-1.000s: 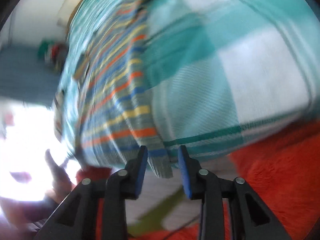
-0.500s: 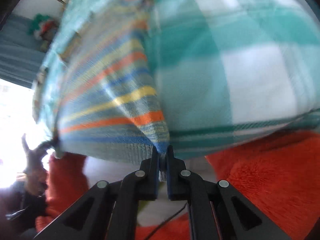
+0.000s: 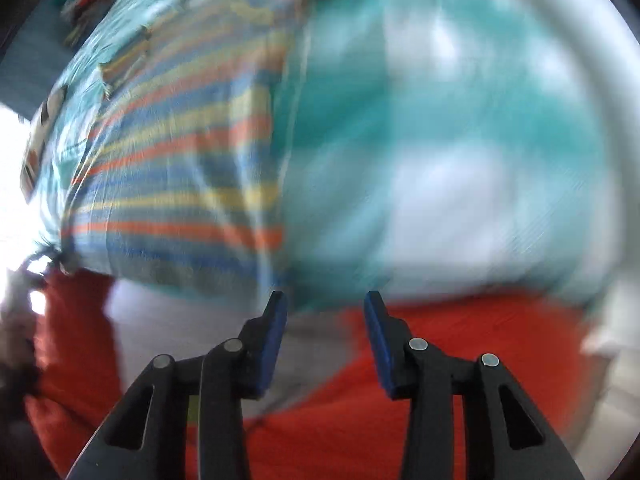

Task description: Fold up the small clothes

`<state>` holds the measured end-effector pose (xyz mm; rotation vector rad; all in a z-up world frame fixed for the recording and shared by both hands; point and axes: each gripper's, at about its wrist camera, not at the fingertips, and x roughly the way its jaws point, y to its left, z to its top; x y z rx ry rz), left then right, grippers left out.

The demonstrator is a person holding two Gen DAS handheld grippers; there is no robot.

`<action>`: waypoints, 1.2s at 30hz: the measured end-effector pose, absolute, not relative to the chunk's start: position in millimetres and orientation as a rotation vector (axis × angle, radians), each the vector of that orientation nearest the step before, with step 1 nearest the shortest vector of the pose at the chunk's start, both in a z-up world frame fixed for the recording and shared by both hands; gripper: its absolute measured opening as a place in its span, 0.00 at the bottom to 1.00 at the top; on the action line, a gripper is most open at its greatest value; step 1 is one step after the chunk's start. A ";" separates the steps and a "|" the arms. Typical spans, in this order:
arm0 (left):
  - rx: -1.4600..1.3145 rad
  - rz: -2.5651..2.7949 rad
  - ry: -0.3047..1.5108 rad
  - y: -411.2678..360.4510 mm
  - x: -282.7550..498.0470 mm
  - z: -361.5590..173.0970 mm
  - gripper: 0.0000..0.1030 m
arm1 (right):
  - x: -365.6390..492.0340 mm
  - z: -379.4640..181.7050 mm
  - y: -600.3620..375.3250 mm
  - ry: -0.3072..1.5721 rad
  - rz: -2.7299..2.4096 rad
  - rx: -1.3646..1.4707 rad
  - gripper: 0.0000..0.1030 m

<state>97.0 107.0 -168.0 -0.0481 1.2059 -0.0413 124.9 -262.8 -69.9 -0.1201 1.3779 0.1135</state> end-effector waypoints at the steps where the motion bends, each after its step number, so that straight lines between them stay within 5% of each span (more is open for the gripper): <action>1: -0.085 -0.012 1.183 115.1 95.3 -160.9 0.70 | 139.0 -53.2 -259.3 1.305 0.132 -0.199 0.52; 2: -0.129 0.017 1.156 123.4 94.6 -153.8 0.70 | 160.7 -38.5 -245.6 1.224 0.164 -0.278 0.65; 4: -0.208 0.059 1.105 133.5 95.6 -141.4 0.71 | 197.0 -28.6 -237.9 1.109 0.255 -0.354 0.73; 12: -0.362 0.113 1.034 129.6 93.0 -125.4 0.71 | 344.8 -141.8 -144.3 1.048 0.414 -0.542 0.68; 15: -0.357 0.133 1.065 133.2 83.9 -131.5 0.71 | 368.7 -167.0 -154.4 1.108 0.397 -0.423 0.47; 16: -0.354 0.144 1.075 136.3 80.4 -133.2 0.71 | 373.4 -159.2 -164.6 1.100 0.360 -0.378 0.13; 17: -0.355 0.155 1.083 140.5 77.1 -135.3 0.71 | 371.2 -147.9 -181.9 1.086 0.317 -0.346 0.04; 25: -0.390 0.139 1.108 136.6 82.3 -145.9 0.71 | 361.2 -63.3 -422.5 0.970 -0.209 0.057 0.04; 36: -0.245 0.041 1.126 80.9 96.4 -133.9 0.71 | 329.0 -125.1 -484.0 1.158 -0.312 0.187 0.03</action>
